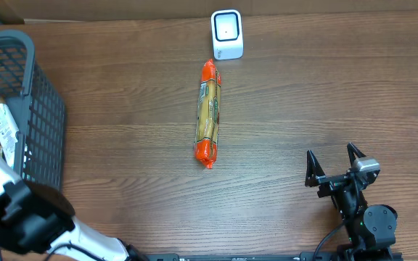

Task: Scan the item barcode
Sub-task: 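Reach the left gripper back into the basket toward the white tube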

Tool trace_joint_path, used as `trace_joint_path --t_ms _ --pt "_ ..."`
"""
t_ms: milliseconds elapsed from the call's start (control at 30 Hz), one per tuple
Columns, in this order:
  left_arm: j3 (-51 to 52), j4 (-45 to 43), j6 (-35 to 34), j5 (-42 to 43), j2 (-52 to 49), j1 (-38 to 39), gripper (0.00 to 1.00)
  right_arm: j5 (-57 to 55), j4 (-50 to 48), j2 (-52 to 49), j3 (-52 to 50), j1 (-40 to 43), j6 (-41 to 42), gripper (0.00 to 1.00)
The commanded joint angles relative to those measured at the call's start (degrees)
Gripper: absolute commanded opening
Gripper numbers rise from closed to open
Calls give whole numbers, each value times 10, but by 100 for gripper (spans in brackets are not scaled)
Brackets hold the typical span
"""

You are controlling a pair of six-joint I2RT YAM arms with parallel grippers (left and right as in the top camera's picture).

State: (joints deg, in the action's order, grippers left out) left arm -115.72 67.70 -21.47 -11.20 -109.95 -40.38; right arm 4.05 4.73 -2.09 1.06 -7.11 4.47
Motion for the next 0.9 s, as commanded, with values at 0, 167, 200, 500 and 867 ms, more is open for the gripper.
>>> trace_joint_path --t_ms 0,167,200,500,867 --pt "6 2 49 -10 -47 -1 61 -4 -2 5 -6 2 2 100" --pt "6 6 48 -10 -90 -2 79 -4 -2 5 -6 2 2 100" --pt "6 6 48 -10 -99 -2 92 -3 -3 5 -6 2 2 100" --pt "6 -2 48 -25 -154 -2 95 -4 -2 5 -6 2 2 100" --pt "6 -8 47 -49 -199 -2 86 -4 -2 5 -6 2 2 100"
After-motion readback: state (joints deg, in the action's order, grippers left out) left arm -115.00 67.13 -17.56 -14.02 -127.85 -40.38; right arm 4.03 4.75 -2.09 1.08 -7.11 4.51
